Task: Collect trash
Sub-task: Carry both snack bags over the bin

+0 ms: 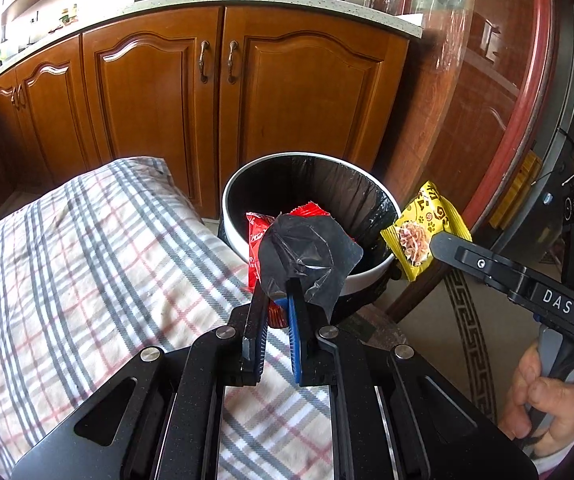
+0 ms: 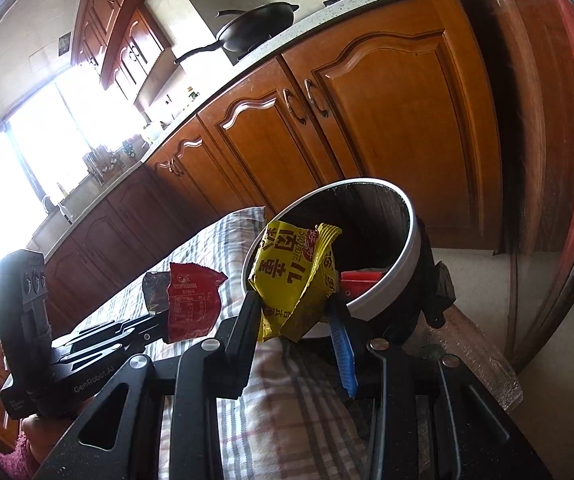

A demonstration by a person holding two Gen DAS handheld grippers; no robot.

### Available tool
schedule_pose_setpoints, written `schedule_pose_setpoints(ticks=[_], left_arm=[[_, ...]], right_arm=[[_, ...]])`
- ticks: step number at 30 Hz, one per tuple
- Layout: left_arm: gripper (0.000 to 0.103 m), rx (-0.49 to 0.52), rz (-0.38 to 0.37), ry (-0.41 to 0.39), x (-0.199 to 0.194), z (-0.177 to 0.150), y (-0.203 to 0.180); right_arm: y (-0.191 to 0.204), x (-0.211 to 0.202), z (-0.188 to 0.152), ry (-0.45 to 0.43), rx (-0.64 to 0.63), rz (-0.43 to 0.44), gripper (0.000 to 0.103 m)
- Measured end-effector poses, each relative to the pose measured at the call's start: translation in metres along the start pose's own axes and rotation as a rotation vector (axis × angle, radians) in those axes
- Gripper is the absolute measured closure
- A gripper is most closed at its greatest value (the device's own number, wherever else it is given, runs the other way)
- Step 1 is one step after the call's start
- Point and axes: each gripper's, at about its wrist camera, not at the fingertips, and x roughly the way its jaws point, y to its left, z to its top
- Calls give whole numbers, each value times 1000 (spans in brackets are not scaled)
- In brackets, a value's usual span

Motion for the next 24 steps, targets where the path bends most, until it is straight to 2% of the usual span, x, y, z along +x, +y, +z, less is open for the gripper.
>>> schedule_pose_setpoints(ticks=[13,24], left_arm=[[95,5,-10,1,10,11,-1],[95,25,-8,9,27,35,-6]], right_arm=[[-8,3,12,-10,-5,-27,68],[-11,17,24,3,-25,-50,68]])
